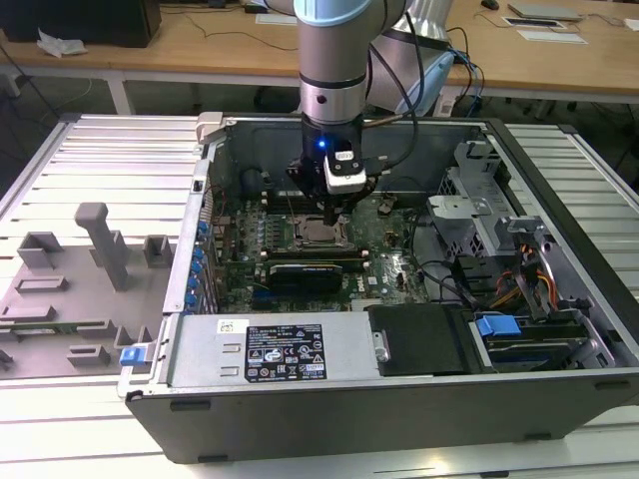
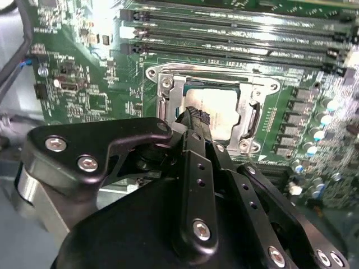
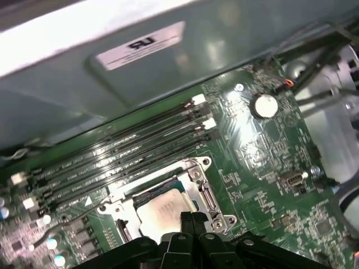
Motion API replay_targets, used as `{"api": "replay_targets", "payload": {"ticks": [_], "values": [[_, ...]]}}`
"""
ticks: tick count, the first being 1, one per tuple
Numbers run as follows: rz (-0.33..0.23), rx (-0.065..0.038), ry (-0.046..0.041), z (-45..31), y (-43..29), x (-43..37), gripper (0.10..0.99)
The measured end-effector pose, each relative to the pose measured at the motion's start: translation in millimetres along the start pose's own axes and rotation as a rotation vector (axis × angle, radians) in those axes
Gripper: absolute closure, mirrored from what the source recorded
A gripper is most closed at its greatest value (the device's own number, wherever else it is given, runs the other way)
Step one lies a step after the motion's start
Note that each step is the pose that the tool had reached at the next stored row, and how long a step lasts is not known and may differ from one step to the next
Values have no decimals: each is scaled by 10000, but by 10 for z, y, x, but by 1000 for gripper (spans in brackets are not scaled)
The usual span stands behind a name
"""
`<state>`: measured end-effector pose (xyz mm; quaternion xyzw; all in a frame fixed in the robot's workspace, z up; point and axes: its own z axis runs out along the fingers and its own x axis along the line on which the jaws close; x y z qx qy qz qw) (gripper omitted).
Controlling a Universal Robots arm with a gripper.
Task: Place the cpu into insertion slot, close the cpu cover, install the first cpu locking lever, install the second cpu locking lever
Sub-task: 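Close the cpu cover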
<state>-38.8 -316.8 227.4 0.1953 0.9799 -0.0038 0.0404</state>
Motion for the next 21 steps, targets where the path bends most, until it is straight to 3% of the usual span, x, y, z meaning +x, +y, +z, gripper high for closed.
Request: {"api": "replay_targets", "payload": {"ticks": [14,18,21], "values": [[-3539,-120,-40,2,1,0,980],[-4091,-148,-45,2,0,1,980],[-4154,-153,-45,3,1,0,980]]}}
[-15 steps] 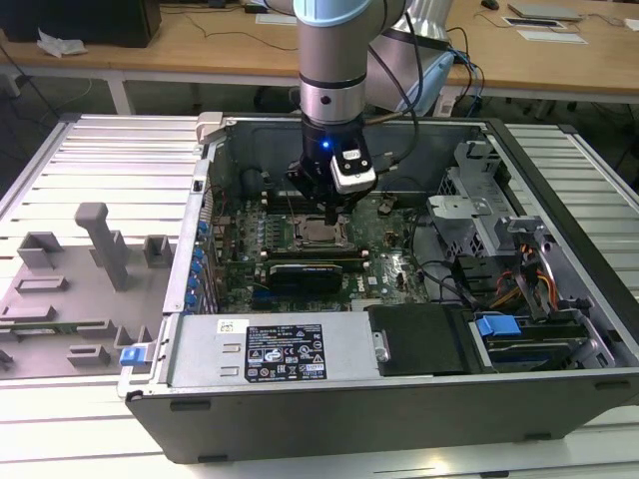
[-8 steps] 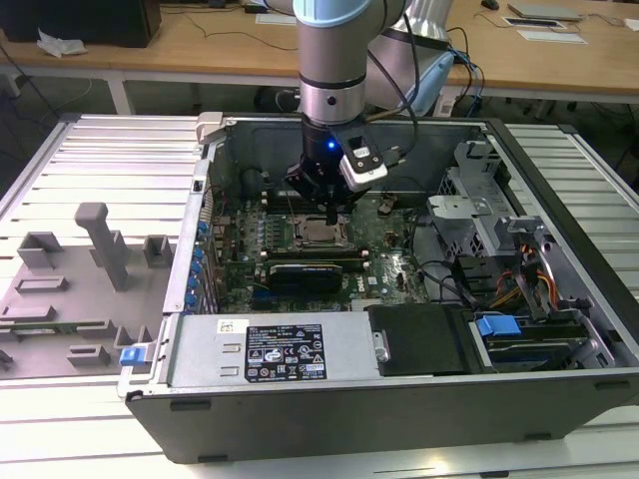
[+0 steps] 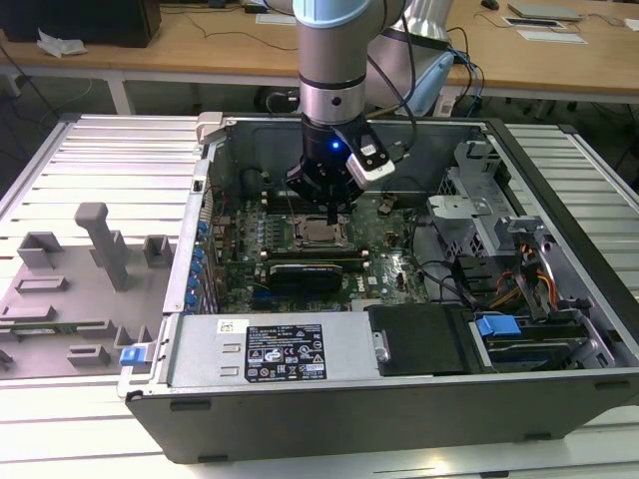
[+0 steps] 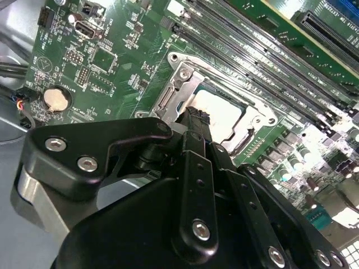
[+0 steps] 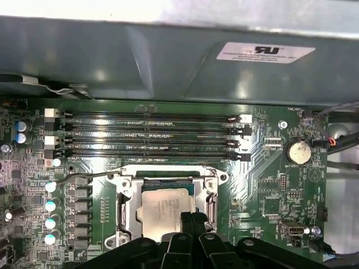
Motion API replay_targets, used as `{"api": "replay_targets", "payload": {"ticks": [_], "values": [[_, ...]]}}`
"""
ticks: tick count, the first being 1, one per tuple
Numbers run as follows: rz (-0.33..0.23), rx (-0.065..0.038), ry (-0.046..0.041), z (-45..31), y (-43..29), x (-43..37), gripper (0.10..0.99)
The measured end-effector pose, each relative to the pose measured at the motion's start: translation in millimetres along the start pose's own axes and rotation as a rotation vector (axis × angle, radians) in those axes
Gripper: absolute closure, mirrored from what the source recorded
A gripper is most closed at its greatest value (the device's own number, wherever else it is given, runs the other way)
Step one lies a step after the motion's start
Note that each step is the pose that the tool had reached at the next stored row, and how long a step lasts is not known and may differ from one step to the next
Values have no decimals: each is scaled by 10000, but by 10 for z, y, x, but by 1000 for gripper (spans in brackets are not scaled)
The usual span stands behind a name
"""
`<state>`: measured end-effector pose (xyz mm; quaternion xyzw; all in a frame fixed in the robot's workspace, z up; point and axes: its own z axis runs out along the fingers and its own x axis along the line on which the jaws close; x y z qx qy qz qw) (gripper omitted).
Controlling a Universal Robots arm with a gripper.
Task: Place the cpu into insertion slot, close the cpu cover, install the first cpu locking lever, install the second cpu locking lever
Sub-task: 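Close the cpu cover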
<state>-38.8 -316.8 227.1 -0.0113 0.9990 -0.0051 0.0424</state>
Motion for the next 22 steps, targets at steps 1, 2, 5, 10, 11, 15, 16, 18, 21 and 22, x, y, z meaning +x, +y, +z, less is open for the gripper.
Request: {"api": "replay_targets", "payload": {"ticks": [1,2,5,10,11,15,16,18,21,22], "values": [[-4,-4,89,1,0,0,980],[-3,-6,234,1,-1,-1,980],[-4,-10,508,3,0,-1,980],[-207,-86,473,5,-12,20,980],[-277,-123,470,9,-37,34,980],[-333,-194,467,24,-100,120,980],[-334,-217,465,27,-101,149,980],[-333,-313,463,40,-102,236,980],[-360,-522,454,67,-102,339,980],[-403,-643,450,76,-101,358,980]]}}
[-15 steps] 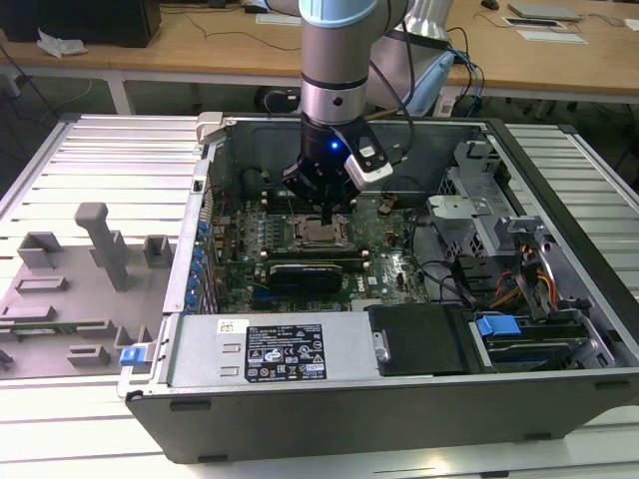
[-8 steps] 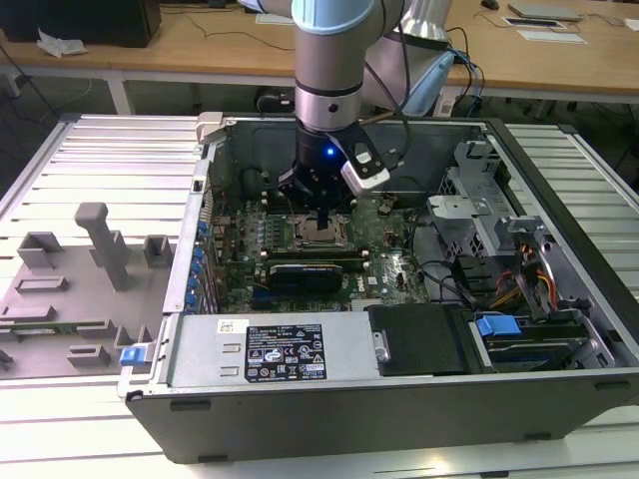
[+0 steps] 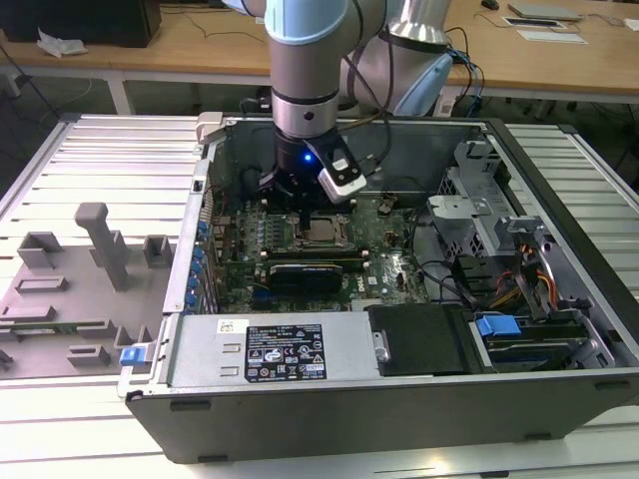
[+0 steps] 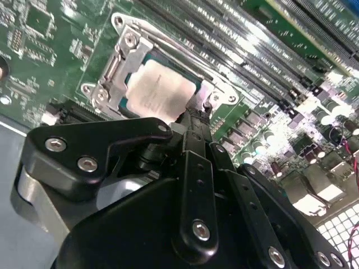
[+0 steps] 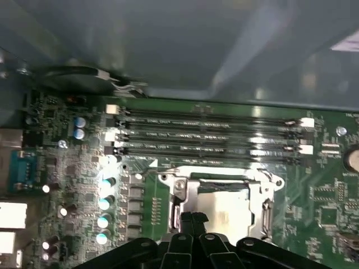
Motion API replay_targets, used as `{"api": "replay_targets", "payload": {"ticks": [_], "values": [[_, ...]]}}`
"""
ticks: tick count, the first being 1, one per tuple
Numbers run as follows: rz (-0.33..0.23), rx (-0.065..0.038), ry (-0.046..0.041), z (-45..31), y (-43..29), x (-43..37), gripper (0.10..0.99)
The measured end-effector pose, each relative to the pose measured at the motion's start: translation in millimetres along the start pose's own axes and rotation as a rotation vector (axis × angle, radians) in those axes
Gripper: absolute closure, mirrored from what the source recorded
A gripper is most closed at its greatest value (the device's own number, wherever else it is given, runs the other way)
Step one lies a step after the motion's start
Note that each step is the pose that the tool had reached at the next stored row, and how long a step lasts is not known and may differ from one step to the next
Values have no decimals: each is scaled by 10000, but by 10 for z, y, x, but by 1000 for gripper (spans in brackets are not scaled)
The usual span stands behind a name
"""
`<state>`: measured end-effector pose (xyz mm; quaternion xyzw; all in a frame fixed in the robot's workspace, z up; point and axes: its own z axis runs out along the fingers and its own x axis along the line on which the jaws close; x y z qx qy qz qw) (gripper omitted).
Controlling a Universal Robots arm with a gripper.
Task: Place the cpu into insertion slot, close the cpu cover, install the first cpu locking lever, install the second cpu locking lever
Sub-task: 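Close the cpu cover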
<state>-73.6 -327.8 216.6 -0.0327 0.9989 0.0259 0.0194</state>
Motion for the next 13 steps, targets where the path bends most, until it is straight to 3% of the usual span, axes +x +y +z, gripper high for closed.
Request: {"api": "replay_targets", "payload": {"ticks": [2,5,13], "values": [[-48,-74,-5,23,0,11,980],[-82,-73,1,77,-4,15,980],[-106,-76,2,86,-4,6,980]]}}
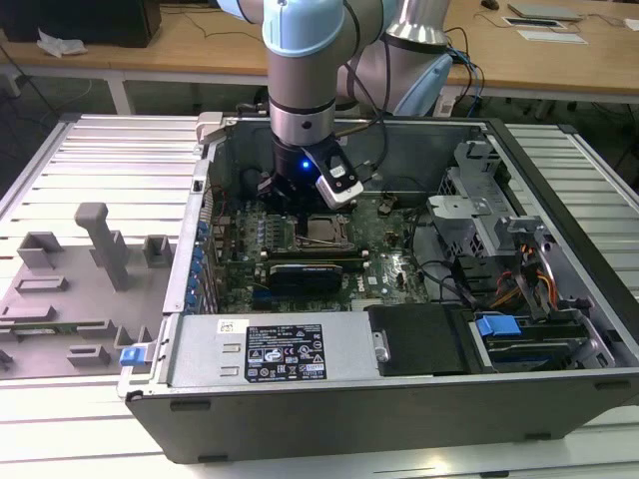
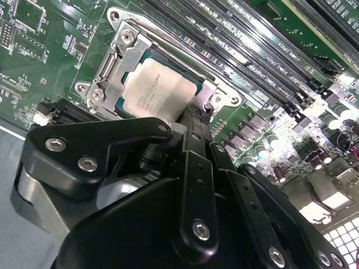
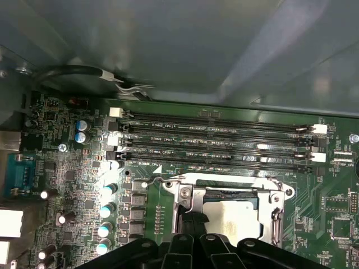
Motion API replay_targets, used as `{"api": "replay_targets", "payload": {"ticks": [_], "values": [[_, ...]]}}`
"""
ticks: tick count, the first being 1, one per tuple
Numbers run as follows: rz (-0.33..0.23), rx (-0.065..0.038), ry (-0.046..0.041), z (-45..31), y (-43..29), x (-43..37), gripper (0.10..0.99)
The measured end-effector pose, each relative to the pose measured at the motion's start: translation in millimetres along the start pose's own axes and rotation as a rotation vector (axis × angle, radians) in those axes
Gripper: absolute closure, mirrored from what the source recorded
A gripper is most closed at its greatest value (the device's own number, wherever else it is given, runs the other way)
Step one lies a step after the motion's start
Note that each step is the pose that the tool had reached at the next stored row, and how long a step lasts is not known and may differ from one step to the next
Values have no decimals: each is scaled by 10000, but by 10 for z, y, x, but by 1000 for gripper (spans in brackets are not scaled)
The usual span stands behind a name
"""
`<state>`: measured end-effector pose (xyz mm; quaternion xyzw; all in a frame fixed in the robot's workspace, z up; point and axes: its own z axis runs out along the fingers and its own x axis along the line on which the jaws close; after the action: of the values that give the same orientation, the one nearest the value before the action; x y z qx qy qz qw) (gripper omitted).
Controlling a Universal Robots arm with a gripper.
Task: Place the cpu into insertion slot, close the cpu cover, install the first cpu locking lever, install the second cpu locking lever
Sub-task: 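Close the cpu cover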
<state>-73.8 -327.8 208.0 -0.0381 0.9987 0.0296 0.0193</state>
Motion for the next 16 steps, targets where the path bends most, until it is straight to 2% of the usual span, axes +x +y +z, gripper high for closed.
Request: {"api": "replay_targets", "payload": {"ticks": [7,11,16], "values": [[-8,0,0,1,-2,-33,980],[-9,1,1,-24,-1,-34,980],[-9,0,0,-20,1,-13,980]]}}
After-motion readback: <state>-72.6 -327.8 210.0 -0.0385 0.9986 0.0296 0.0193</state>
